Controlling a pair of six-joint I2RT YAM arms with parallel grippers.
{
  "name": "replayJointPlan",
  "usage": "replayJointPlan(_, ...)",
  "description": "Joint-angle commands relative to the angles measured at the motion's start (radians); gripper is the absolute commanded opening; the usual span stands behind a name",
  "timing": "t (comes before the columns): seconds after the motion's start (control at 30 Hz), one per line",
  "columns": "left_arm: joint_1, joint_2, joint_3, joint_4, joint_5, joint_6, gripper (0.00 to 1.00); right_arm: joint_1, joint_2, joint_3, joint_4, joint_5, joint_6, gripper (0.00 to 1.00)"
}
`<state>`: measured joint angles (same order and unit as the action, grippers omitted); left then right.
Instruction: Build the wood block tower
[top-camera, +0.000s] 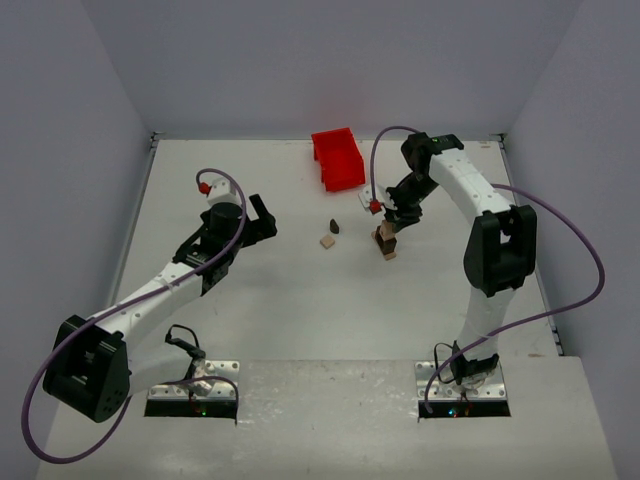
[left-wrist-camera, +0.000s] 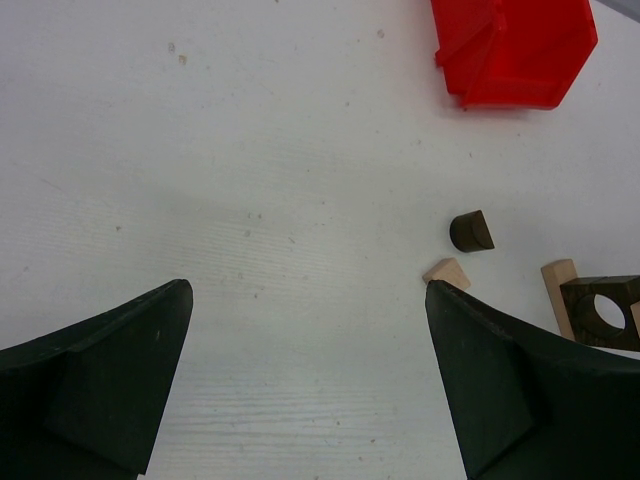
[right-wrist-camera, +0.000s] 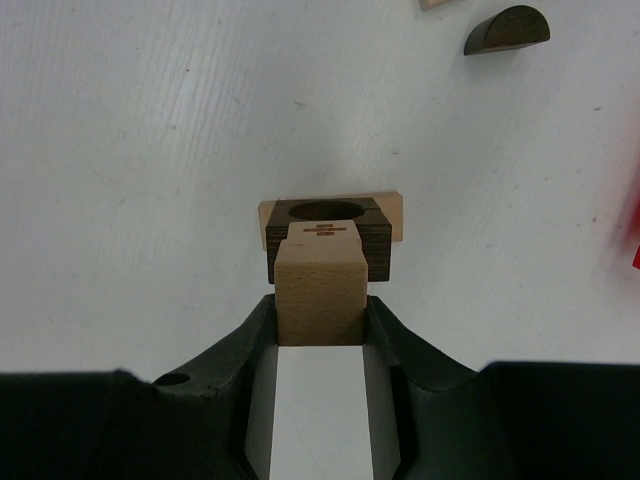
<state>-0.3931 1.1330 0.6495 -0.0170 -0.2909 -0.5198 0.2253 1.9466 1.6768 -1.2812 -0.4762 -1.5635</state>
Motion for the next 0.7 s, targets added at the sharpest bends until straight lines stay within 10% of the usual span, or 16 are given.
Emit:
replayJointPlan(0.0,0.000,0.004,0.036,0.060,0.001,0.014,1.00,0.006,0.007,0.031,0.012,-0.007,0.003,0.27)
replayJointPlan(0.67,0.000,0.004,0.039,0.063,0.007,0.017,1.00,0.006,0.009,0.027,0.008,-0.004,0.002,0.31)
